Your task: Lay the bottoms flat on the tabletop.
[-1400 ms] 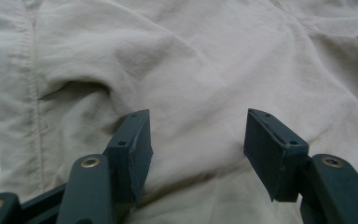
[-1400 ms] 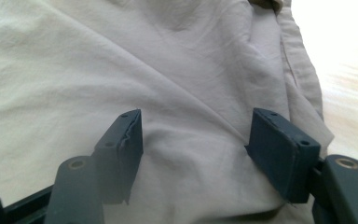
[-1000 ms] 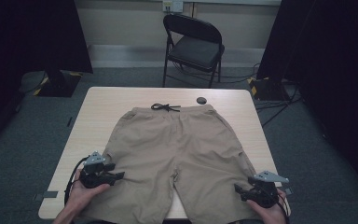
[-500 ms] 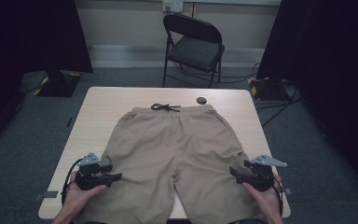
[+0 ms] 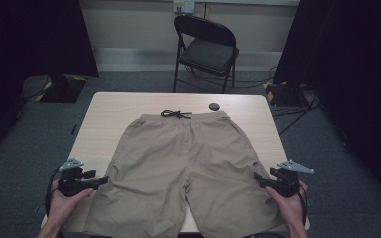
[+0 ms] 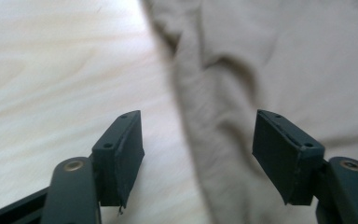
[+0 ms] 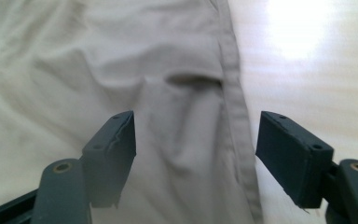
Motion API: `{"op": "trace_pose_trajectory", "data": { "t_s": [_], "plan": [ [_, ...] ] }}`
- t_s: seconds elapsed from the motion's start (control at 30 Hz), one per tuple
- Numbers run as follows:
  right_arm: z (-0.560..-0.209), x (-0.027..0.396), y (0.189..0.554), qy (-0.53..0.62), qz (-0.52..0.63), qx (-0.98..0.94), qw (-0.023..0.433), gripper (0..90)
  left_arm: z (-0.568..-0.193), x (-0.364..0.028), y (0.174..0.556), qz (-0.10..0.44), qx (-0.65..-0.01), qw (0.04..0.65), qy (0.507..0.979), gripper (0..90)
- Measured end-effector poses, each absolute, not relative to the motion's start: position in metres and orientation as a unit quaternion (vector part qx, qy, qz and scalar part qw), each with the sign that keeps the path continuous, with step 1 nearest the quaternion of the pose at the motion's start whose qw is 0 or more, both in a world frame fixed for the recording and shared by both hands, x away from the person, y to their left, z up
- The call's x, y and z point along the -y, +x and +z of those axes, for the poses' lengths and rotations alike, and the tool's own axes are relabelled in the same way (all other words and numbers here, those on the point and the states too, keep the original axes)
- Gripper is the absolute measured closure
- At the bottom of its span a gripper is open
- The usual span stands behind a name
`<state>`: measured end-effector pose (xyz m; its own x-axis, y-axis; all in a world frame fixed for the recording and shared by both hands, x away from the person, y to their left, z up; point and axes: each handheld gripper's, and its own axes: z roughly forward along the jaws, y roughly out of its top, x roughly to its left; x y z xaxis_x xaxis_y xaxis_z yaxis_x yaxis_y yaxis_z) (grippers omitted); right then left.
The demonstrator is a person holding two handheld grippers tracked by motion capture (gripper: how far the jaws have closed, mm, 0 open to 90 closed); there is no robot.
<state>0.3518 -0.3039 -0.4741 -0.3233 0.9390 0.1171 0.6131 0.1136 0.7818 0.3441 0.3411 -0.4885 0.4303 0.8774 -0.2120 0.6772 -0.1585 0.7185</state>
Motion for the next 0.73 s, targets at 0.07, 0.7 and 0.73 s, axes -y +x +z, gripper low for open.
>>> {"op": "trace_pose_trajectory", "data": {
  "t_s": [0.07, 0.7, 0.73],
  "plan": [
    [-0.477, 0.306, 0.349, 0.545, 0.382, -0.717, 0.207, 26.1, -0.491, -0.343, 0.341, 0.131, -0.52, 0.387, 0.751, 31.4],
    [-0.496, 0.307, 0.346, 0.559, 0.363, -0.719, 0.198, 22.8, -0.497, -0.339, 0.335, 0.142, -0.513, 0.399, 0.746, 22.6],
    [-0.496, 0.307, 0.346, 0.559, 0.363, -0.719, 0.198, 22.8, -0.497, -0.339, 0.335, 0.142, -0.513, 0.399, 0.746, 22.6]
  ]
}}
